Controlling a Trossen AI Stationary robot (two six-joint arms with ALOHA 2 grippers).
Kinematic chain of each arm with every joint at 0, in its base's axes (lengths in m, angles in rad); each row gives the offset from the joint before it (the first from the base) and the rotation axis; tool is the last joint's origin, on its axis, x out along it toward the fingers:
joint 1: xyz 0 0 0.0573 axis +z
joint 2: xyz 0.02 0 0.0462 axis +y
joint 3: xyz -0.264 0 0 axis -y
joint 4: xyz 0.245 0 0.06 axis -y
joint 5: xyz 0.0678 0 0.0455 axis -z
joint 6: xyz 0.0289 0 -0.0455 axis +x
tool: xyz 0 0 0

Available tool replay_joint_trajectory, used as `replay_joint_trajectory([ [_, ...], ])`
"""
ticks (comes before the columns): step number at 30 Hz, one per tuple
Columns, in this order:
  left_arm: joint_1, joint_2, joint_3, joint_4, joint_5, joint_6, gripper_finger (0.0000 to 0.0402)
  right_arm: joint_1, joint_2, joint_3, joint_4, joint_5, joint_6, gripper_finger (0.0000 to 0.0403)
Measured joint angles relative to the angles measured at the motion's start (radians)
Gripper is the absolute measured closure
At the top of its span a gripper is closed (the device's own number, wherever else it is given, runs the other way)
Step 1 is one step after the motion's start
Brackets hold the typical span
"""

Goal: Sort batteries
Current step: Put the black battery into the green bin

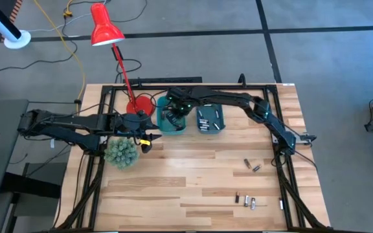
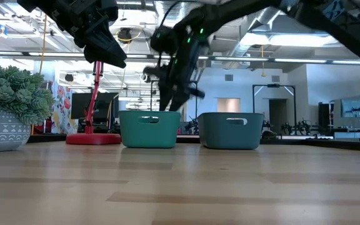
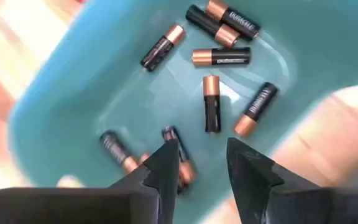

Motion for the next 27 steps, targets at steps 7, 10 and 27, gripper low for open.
replay_joint_trajectory([
  [7, 0.000, 0.000, 0.000, 0.000, -0.007, 0.014, 0.0219, 0.082, -0.181, -0.006, -0.209, 0.141, -0.044, 0.0269],
  [10, 0.000, 0.000, 0.000, 0.000, -0.016, 0.028, 0.0219, 0.134, -0.274, -0.092, -0.329, 0.210, 0.014, 0.0277],
  [27, 0.027, 0.000, 0.000, 0.012, -0.029, 0.143, 0.0219, 0.580, -0.922, -1.026, -0.295, 0.228, 1.196, 0.0273],
])
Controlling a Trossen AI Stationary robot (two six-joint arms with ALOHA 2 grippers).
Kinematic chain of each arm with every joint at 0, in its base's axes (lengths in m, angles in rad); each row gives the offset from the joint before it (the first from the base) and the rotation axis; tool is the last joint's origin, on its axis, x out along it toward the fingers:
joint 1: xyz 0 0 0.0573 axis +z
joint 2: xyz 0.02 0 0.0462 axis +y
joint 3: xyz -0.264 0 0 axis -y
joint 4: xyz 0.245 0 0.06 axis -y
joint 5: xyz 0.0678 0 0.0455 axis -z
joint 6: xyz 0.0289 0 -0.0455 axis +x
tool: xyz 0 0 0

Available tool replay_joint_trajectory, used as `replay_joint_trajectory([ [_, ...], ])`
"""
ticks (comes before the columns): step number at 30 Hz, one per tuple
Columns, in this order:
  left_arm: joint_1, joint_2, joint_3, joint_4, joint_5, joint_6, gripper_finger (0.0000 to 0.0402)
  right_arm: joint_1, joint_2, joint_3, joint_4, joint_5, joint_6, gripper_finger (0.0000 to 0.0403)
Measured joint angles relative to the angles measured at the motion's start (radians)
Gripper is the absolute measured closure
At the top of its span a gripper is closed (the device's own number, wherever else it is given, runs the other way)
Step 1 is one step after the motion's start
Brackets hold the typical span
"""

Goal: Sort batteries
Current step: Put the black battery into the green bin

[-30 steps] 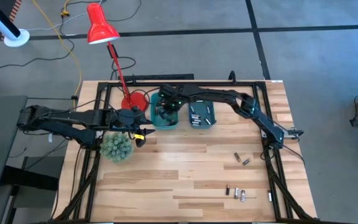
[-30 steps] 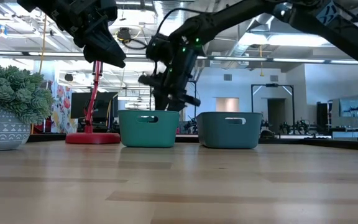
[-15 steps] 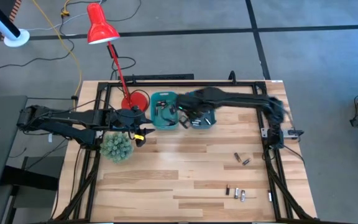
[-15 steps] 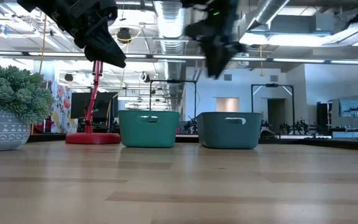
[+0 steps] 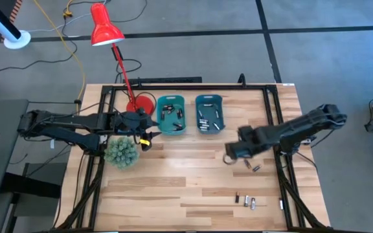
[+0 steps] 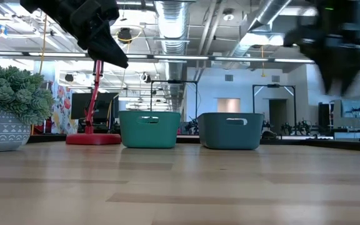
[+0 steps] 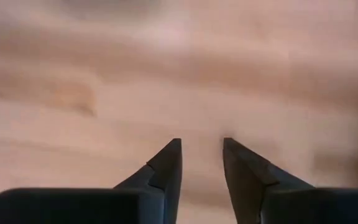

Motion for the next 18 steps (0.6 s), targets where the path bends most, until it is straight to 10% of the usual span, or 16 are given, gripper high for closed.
replay_joint_trajectory([
  [18, 0.017, 0.000, 0.000, 0.002, 0.002, -0.061, 0.0219, 0.041, 0.034, -0.331, 0.295, -0.215, -0.083, 0.0174],
])
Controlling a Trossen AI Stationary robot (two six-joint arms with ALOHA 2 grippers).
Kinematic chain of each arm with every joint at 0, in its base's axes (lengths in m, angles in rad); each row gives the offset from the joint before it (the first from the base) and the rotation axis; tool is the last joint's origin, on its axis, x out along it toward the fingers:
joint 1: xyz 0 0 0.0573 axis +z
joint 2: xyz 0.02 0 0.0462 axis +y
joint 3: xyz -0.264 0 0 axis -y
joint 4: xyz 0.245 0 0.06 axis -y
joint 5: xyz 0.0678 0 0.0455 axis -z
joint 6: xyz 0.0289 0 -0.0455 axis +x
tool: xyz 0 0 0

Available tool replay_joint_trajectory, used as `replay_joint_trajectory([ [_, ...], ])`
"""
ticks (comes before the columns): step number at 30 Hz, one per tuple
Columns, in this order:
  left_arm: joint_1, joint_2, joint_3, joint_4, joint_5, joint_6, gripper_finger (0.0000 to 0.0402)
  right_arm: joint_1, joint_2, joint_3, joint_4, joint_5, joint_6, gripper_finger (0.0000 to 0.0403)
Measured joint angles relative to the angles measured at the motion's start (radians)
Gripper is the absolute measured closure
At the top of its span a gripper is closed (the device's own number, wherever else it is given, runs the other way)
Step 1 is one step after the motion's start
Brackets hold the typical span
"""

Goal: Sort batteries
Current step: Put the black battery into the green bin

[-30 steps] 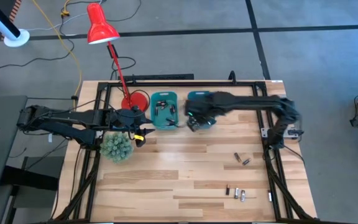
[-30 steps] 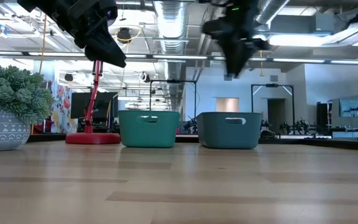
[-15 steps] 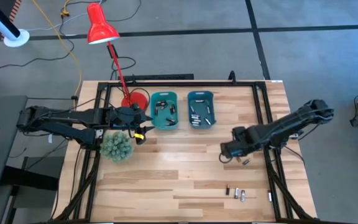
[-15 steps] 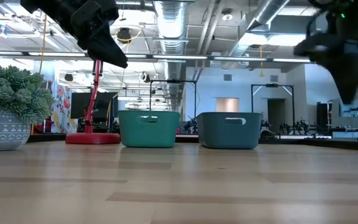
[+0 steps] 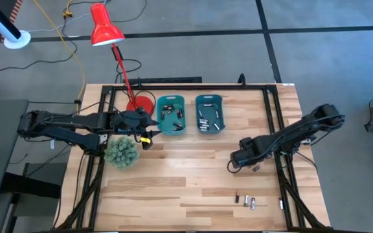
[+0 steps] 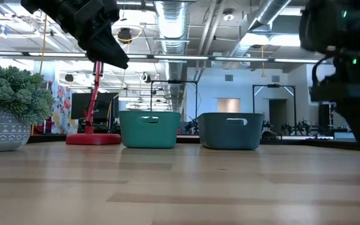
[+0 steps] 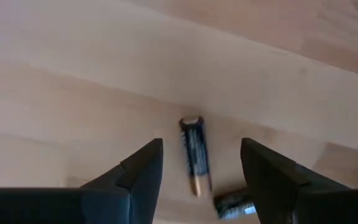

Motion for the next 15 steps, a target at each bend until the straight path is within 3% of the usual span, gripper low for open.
replay_joint_trajectory([
  [6, 0.000, 0.000, 0.000, -0.001, 0.001, -0.047, 0.0219, -0.045, 0.031, -0.105, 0.184, -0.061, -0.081, 0.0201],
  [15, 0.000, 0.000, 0.000, -0.003, 0.002, -0.091, 0.0219, -0.076, 0.015, -0.110, 0.185, -0.083, -0.160, 0.0382],
])
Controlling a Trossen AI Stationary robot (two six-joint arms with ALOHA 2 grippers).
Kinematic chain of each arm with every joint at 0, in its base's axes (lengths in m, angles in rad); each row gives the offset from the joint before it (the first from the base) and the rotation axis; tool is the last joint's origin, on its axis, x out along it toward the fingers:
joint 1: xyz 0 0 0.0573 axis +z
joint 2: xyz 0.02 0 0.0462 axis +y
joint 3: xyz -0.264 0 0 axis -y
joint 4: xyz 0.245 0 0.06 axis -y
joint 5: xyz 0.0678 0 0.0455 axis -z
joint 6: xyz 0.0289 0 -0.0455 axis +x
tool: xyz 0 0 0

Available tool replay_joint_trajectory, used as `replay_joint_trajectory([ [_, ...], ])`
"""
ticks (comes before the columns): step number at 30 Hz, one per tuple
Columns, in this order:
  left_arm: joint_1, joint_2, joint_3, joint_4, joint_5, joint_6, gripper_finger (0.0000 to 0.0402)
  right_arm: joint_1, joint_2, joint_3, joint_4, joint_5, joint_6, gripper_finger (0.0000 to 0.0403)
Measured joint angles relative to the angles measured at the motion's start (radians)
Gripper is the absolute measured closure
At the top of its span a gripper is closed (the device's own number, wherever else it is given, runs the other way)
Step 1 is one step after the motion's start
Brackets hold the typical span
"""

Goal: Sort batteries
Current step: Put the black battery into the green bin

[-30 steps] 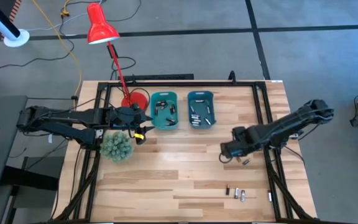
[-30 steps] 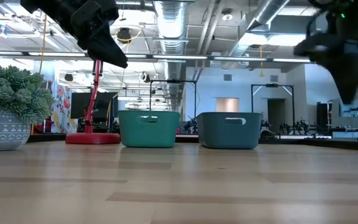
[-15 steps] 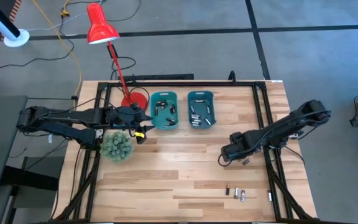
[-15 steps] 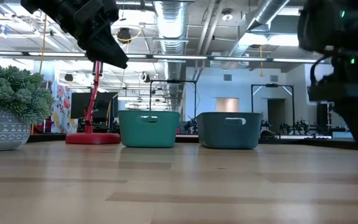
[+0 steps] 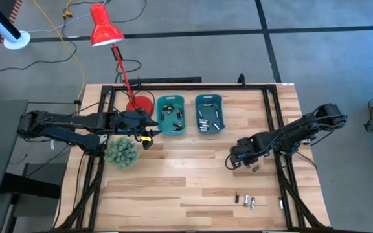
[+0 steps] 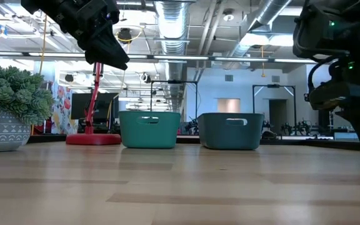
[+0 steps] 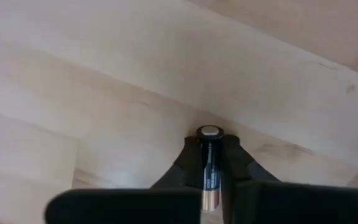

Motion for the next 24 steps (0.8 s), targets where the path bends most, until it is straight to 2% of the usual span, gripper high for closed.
replay_joint_trajectory([
  [8, 0.000, 0.000, 0.000, 0.000, 0.000, 0.010, 0.0219, -0.064, -0.055, 0.048, 0.001, 0.014, -0.063, 0.0387],
  [18, -0.002, 0.000, 0.000, -0.014, 0.041, -0.042, 0.0219, -0.172, -0.059, 0.292, -0.049, 0.103, -0.272, 0.0390],
  [24, -0.035, 0.000, -0.015, -0.100, 0.052, -0.037, 0.0219, -0.267, 0.007, 0.494, -0.073, 0.164, -0.447, 0.0391],
])
